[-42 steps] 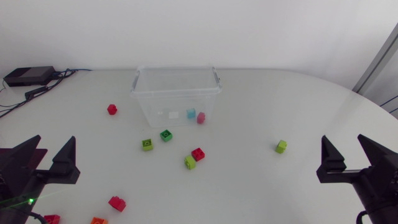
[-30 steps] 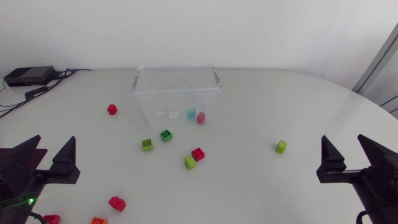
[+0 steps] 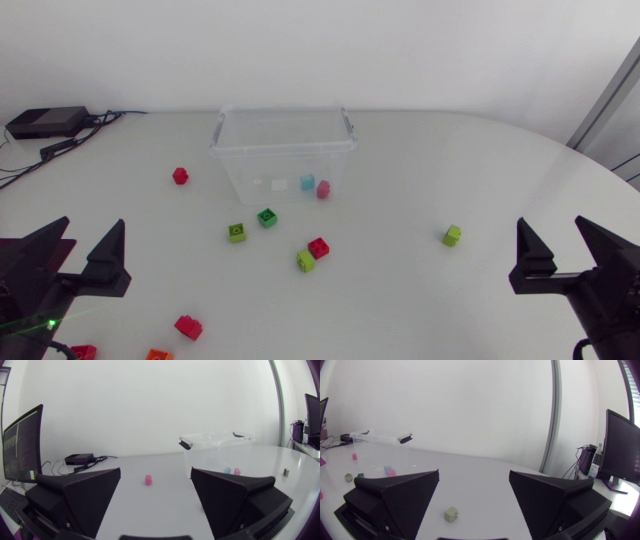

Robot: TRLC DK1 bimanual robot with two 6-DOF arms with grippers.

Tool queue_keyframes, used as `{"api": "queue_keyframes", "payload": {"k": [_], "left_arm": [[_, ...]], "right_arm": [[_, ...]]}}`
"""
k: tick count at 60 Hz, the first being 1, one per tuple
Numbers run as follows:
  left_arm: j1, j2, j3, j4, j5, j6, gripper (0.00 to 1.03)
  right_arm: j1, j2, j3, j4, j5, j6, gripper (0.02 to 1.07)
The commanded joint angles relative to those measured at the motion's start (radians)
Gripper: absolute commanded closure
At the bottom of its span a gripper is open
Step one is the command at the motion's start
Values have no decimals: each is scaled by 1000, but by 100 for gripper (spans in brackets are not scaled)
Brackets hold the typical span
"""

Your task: Pick up the duplo bricks and place them in the container

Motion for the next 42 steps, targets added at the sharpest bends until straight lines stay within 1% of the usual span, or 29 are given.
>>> {"api": "queue_keyframes", "payload": {"k": [1,8,14,25,29,32,33,35,39,40,42], "left_arm": [[-5,-6,27,-31,5,-18,5],[-6,51,104,-45,5,-18,5],[-5,202,205,-49,5,-18,6],[20,471,383,-49,7,-30,6],[23,577,455,-71,5,-36,6],[24,706,553,-140,9,-48,6],[24,715,559,-146,10,-50,6],[28,823,638,-209,15,-53,6],[41,955,737,-281,21,-54,6],[47,1030,790,-328,28,-53,6],[51,1102,842,-370,33,-50,6]], "right_arm": [[3,-5,-22,-6,-4,18,6],[7,-7,-22,-6,-4,15,6],[12,-7,-22,-1,-4,14,6],[12,-7,-22,2,1,15,6],[11,-7,-22,1,2,15,6],[11,-7,-20,1,2,15,6],[11,-7,-20,1,2,15,6],[11,-7,-18,-1,1,14,6],[12,-7,-14,-1,-1,3,6],[12,-7,-11,-2,-2,3,6],[12,-7,-11,-4,-5,2,6]]}}
